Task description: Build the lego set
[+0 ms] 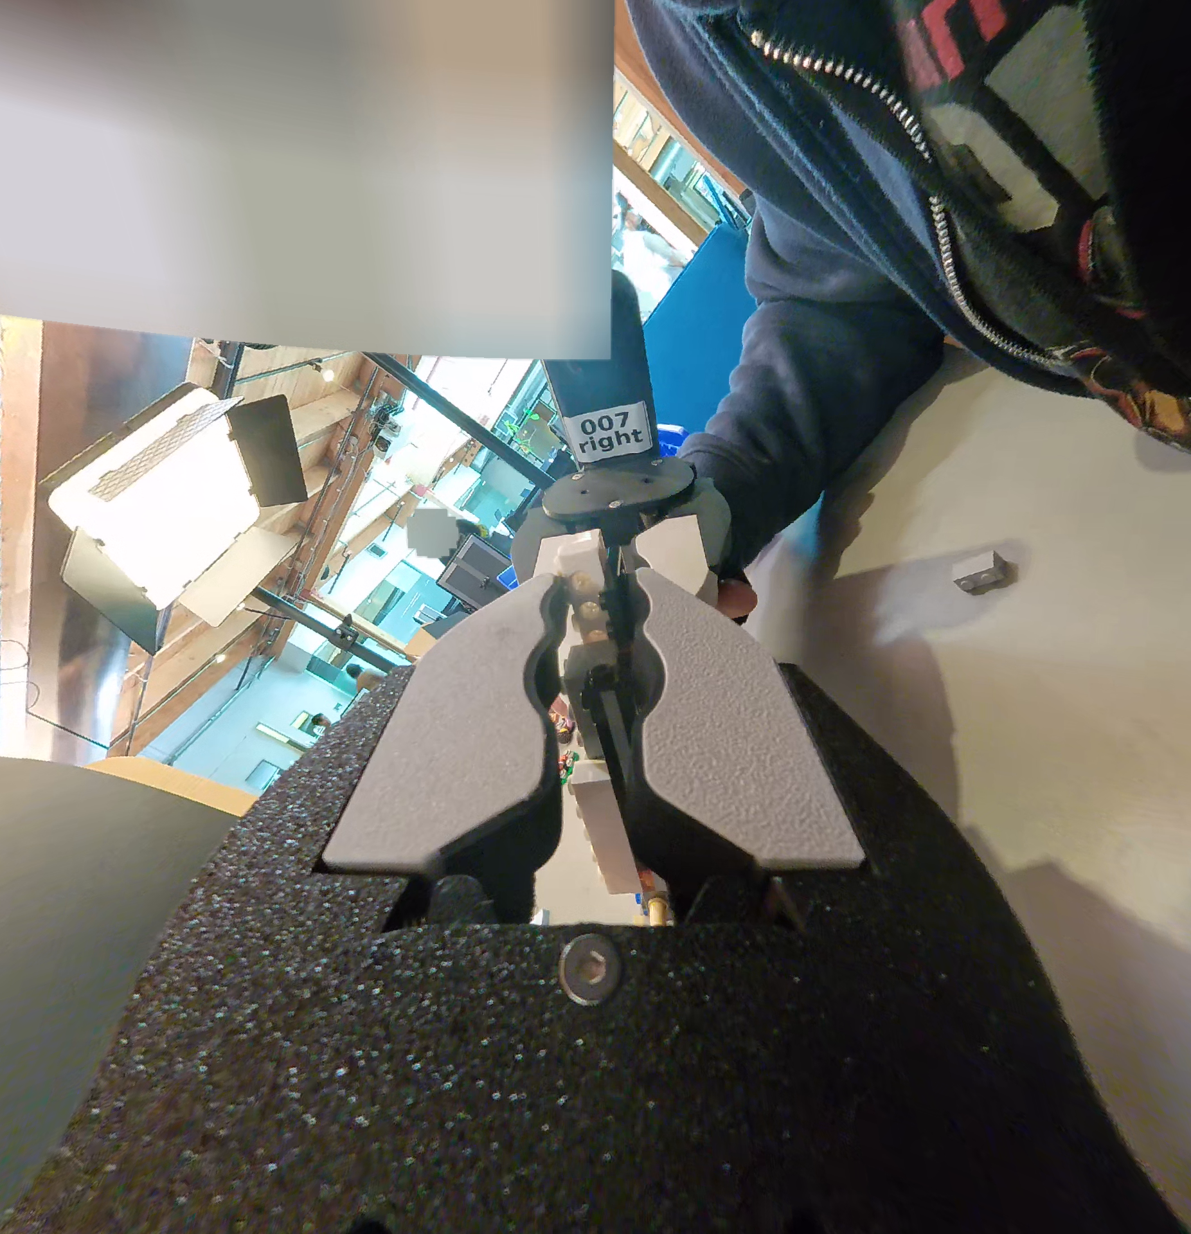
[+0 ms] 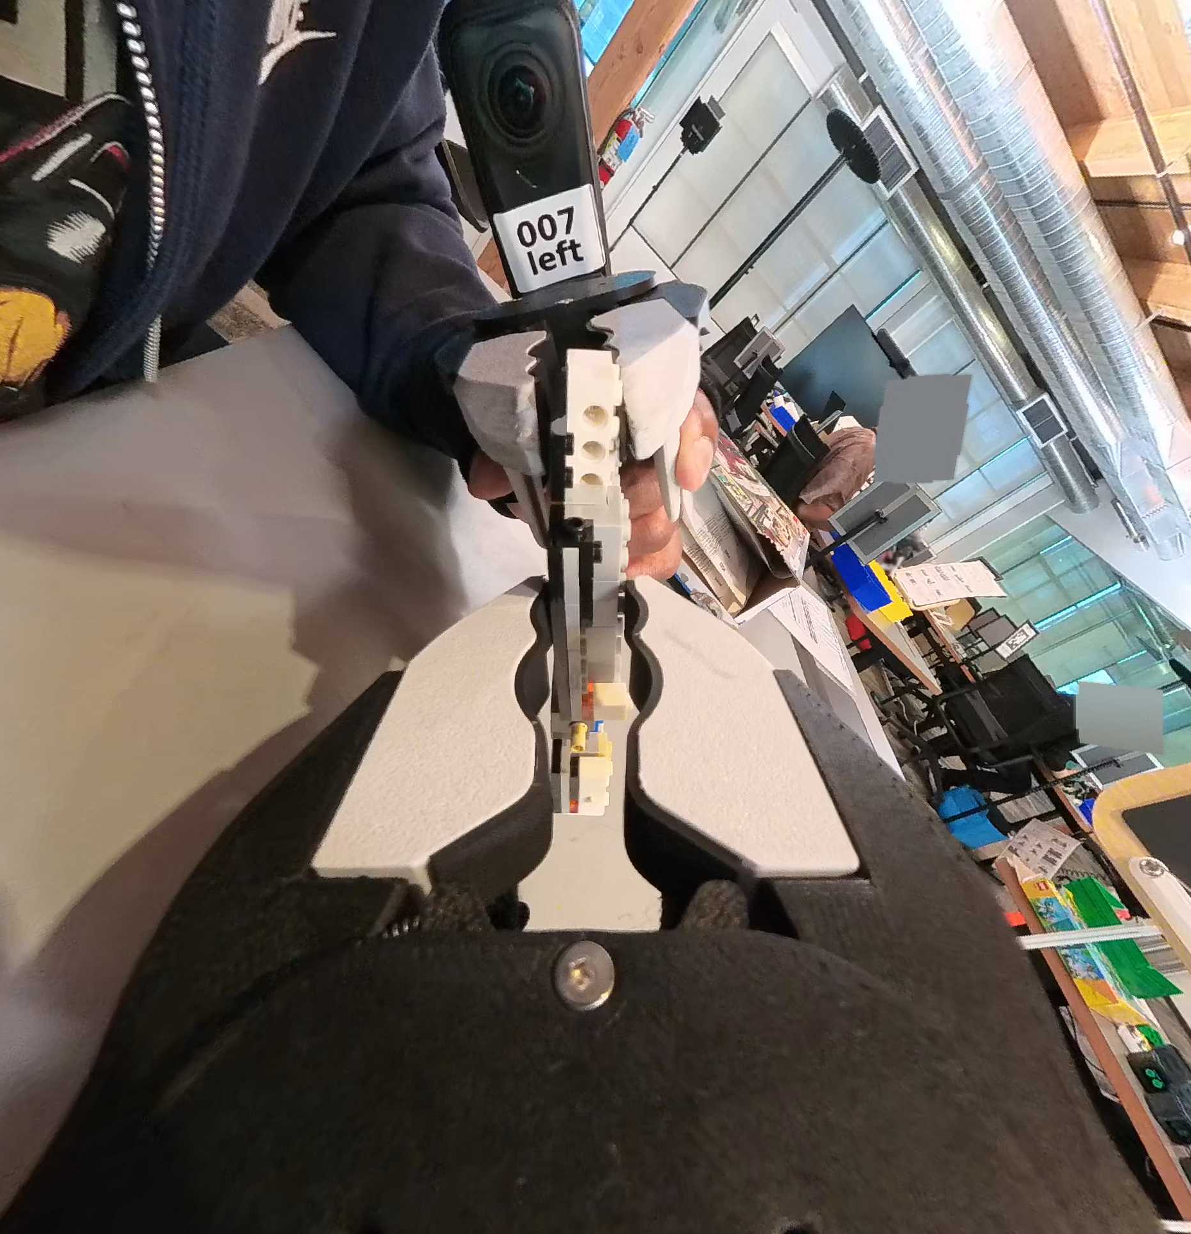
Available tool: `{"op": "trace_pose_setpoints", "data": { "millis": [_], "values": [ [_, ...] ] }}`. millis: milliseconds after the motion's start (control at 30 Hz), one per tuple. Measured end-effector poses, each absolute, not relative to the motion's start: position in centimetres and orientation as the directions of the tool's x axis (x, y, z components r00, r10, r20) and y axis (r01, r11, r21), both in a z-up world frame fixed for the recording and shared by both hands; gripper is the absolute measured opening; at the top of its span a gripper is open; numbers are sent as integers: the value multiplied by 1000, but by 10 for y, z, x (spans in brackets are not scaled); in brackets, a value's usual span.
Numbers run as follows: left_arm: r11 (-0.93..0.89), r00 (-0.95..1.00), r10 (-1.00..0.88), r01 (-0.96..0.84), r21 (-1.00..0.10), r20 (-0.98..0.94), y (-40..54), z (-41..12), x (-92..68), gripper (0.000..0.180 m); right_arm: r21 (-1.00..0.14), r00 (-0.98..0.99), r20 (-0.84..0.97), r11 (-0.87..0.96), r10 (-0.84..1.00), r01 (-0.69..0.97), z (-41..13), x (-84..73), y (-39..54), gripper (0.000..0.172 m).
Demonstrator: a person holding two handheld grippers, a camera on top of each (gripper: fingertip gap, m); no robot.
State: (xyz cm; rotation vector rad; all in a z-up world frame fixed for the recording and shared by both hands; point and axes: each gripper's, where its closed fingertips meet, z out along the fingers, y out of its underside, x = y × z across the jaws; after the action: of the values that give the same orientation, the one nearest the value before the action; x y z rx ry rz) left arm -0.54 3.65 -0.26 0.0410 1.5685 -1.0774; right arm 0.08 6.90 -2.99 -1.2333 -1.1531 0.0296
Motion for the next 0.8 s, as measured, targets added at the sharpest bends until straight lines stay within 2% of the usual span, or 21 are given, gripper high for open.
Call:
{"op": "trace_pose_setpoints", "data": {
  "millis": [133, 367, 533, 800],
  "values": [
    [579, -324, -513, 553, -599, -795, 37, -4, -4, 17, -736, 482, 667, 401, 568, 545, -31, 2, 70, 20],
    [562, -322, -557, 532, -633, -766, 46, -2, -1, 17, -755, 551, 647, 339, 527, 562, -34, 20, 80, 34],
    [407, -364, -698, 507, -760, -617, 69, 13, 3, 16, -820, 636, 561, 249, 530, 516, -37, 33, 90, 35],
    [126, -492, -793, 444, -887, -359, 99, 25, 9, 16, -915, 706, 374, 114, 601, 388, -30, 32, 102, 37]
  ]
}}
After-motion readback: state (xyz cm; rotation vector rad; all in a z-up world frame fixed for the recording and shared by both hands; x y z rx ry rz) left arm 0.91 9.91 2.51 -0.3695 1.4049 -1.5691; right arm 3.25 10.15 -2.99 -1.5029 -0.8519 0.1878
